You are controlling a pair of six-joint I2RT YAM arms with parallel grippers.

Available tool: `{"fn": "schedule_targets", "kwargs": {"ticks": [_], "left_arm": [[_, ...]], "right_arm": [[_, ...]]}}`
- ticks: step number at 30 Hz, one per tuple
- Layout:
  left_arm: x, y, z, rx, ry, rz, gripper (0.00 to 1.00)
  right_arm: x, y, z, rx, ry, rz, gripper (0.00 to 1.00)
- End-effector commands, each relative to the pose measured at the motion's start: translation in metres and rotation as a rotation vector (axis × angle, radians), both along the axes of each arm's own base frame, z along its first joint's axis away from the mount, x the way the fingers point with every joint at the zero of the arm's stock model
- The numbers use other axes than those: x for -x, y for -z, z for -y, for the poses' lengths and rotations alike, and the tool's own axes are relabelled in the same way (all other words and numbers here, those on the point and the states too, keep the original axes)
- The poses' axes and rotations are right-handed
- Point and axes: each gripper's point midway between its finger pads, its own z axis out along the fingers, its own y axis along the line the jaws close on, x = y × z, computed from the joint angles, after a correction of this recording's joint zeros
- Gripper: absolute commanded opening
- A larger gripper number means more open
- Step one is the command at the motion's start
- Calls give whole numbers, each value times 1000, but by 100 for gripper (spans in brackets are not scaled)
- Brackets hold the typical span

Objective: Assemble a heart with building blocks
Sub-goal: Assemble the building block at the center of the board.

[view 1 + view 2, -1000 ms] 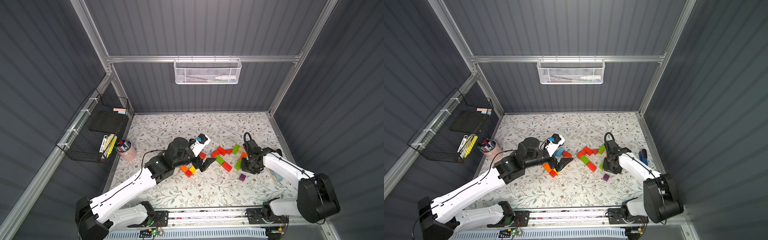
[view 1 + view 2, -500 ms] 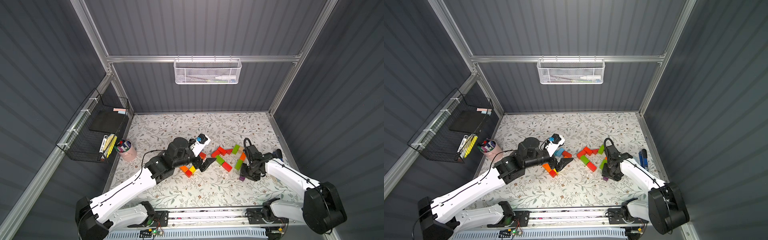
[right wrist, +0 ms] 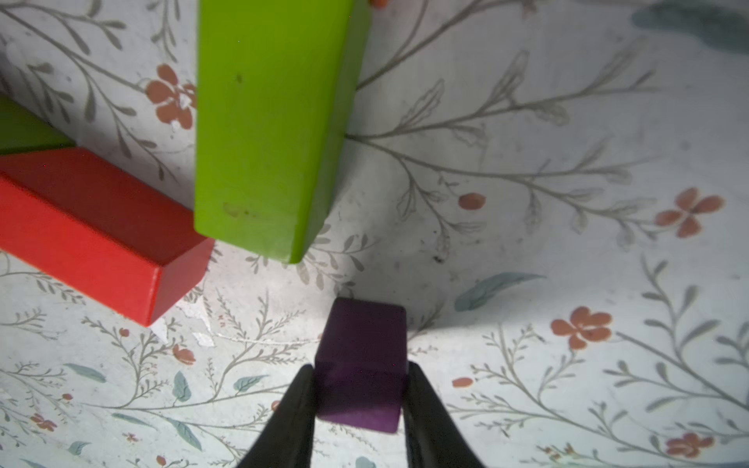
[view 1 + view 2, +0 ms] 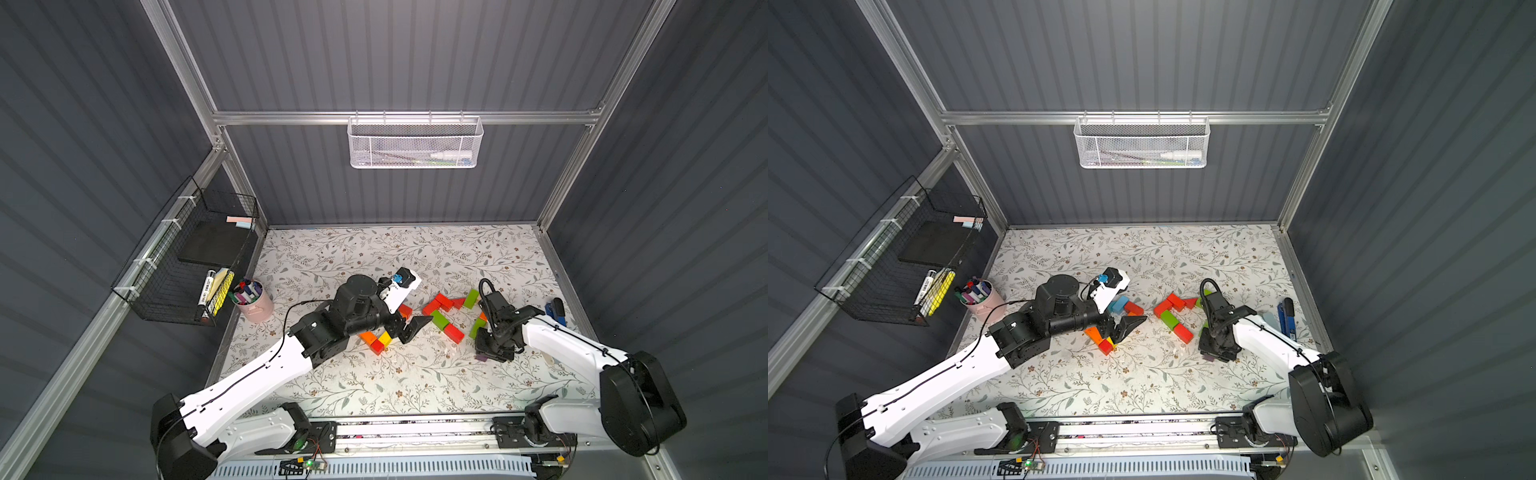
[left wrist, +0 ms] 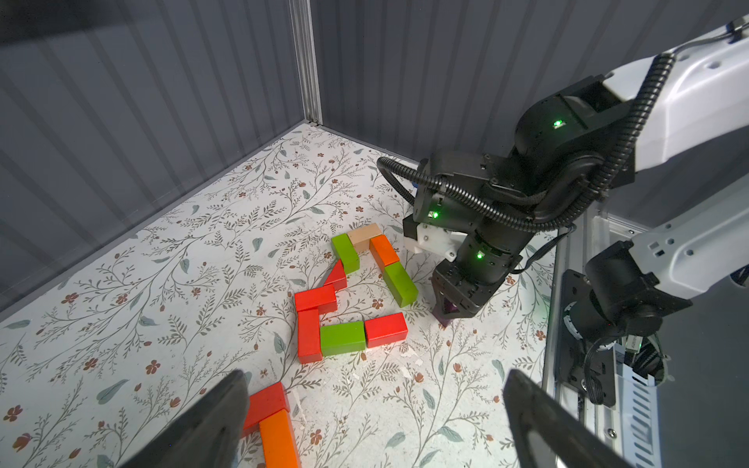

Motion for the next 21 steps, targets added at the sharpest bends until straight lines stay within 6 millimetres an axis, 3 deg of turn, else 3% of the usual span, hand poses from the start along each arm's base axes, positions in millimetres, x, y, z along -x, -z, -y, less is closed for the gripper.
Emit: {"fn": "schedule_targets", "kwargs": {"ticks": [1,15,21], "left_arm": [[2,-2,-1,9,5,4,99],[2,-2,-1,8,6,6,99],[1,-2,-1,7,5,5,99]], "right_arm": [[-6,0,-6,-7,29,5,35],[-34,-1,-30,-45,56,39,34],[-36,-6,-30,-44,62,54,41]]}}
